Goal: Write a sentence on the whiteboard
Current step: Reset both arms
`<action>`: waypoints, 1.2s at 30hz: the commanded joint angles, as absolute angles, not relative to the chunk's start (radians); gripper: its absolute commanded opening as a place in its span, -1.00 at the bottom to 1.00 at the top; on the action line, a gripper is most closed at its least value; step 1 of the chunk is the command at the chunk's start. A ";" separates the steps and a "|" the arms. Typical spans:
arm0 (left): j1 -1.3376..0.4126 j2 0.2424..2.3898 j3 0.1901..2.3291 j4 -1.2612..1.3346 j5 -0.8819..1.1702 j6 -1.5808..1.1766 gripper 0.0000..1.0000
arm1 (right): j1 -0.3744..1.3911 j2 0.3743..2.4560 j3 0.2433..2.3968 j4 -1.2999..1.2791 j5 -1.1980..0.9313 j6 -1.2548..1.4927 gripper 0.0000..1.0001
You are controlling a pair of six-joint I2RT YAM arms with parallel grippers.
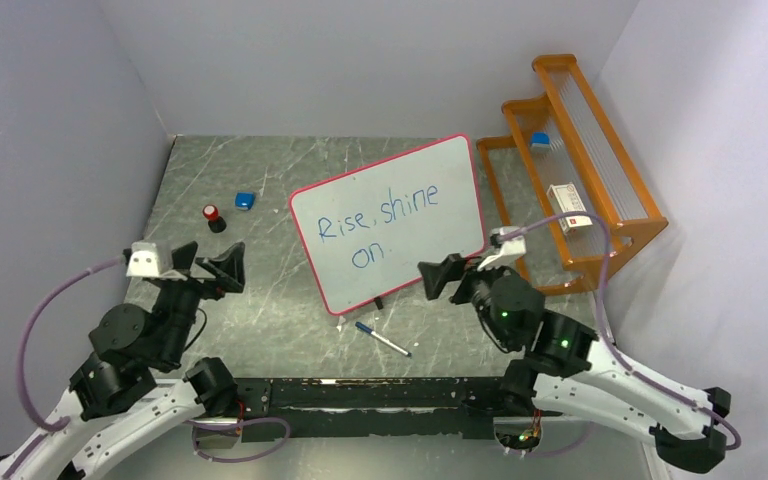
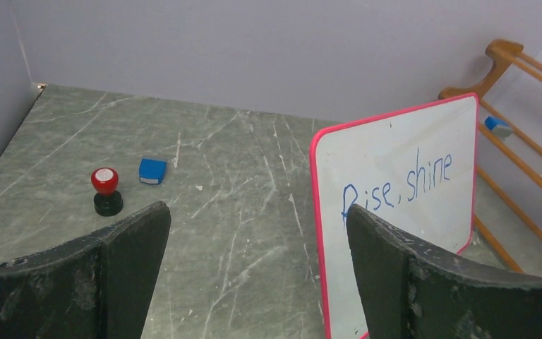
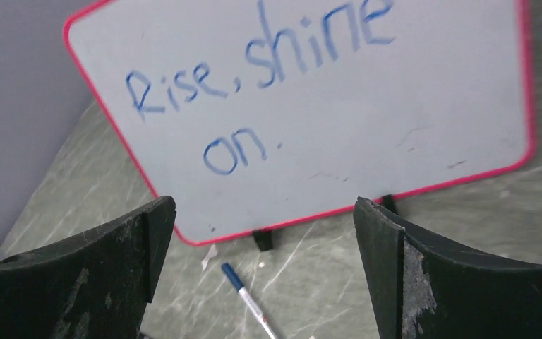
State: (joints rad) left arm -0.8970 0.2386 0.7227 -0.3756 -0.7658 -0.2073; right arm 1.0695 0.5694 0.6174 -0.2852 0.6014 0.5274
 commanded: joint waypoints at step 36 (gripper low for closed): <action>-0.881 0.011 0.663 -0.520 -0.845 -0.277 0.95 | 1.066 0.153 0.744 -0.551 0.928 0.305 1.00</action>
State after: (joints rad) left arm -0.8940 0.0101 0.6689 -0.5144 -0.8276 -0.2901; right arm 1.0679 0.1661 0.7578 -0.5720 0.9161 0.3187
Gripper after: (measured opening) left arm 0.974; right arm 0.997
